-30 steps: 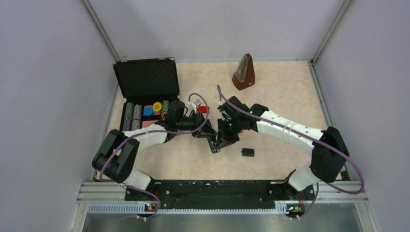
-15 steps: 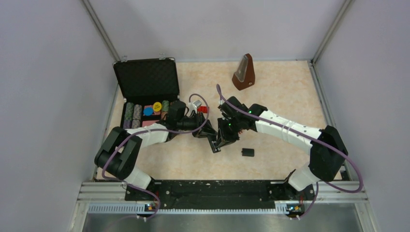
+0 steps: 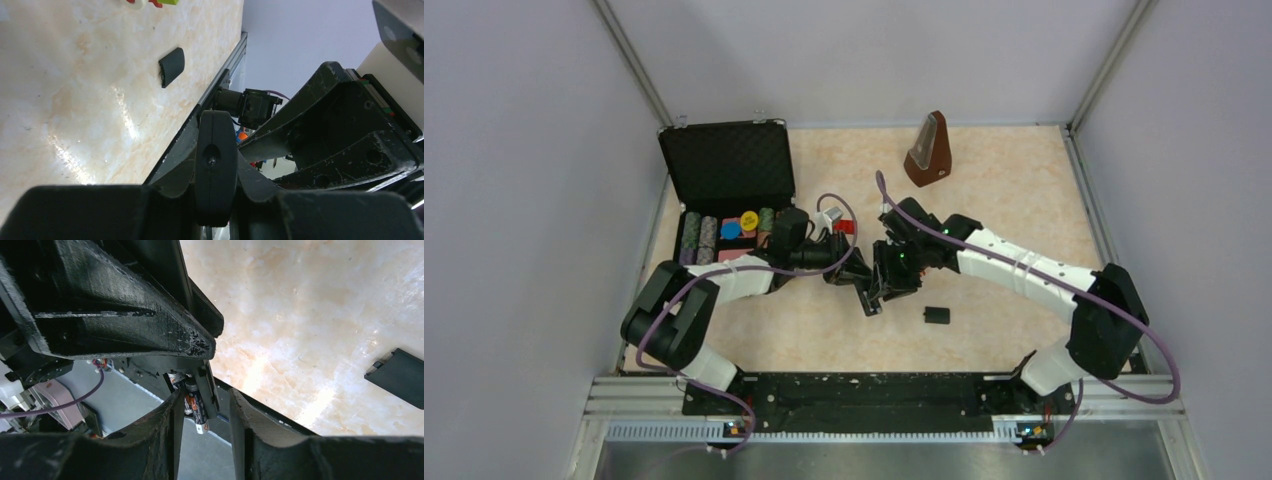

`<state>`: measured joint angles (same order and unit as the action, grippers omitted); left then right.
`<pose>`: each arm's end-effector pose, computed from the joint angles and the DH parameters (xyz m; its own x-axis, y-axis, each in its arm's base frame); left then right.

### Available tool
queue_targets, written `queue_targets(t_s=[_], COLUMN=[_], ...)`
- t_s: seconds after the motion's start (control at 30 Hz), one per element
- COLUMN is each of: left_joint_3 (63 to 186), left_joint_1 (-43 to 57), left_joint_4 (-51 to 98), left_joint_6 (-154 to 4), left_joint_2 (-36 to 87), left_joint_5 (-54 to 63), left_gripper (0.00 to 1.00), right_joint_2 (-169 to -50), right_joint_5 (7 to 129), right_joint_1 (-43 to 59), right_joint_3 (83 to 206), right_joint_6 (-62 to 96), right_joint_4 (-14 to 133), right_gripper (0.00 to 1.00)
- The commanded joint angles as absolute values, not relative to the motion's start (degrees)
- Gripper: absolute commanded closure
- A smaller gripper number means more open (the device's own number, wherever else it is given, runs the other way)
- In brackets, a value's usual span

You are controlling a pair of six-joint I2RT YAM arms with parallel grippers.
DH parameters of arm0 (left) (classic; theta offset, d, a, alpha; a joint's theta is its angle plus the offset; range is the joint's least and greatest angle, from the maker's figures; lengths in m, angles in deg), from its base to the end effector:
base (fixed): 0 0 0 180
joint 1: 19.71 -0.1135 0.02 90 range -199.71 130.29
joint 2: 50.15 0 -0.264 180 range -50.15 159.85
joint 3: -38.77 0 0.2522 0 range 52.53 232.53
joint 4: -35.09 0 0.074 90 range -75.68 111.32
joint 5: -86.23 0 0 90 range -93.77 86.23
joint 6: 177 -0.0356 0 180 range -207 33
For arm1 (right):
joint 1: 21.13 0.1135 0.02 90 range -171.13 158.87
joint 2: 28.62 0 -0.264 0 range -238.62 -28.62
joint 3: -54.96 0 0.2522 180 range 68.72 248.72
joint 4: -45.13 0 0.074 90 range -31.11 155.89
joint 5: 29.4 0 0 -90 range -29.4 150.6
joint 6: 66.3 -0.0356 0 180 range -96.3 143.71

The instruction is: Load the batteries into the remote control

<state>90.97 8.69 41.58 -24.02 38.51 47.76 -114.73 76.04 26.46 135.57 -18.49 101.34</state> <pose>0.2506 -0.1672 0.1795 -0.9947 -0.0922 -0.0451 0.0140 0.3137 -0.9494 0.1983 0.2312 0.2573 -0.9751 -0.1077 -0.1937 -0.1915 0.8493 0.4920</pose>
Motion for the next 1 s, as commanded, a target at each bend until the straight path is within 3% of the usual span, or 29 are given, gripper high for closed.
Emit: queue_targets(t_s=[0.0,0.43,0.73,0.97], left_joint_3=[93.41,93.52,93.98,95.28], left_joint_1=[9.29,9.19,9.27,9.23], left_joint_4=[47.87,52.2,63.83,64.4], left_joint_6=[-20.22,-15.63,-4.78,-2.89], left_joint_2=[37.87,36.55,34.84,31.45], left_joint_5=[53.17,53.73,55.86,57.25], left_gripper=[1.0,1.0,1.0,1.0], right_joint_2=[-111.74,-100.32,-86.93,-86.53], right_joint_5=[73.82,76.24,82.2,89.17], right_joint_1=[25.89,25.37,25.33,25.36], right_joint_3=[136.31,136.29,126.13,125.15], right_joint_6=[-18.92,-21.44,-12.64,-8.88], right_joint_4=[99.79,97.49,84.56,84.61], right_gripper=[0.61,0.24,0.23,0.24])
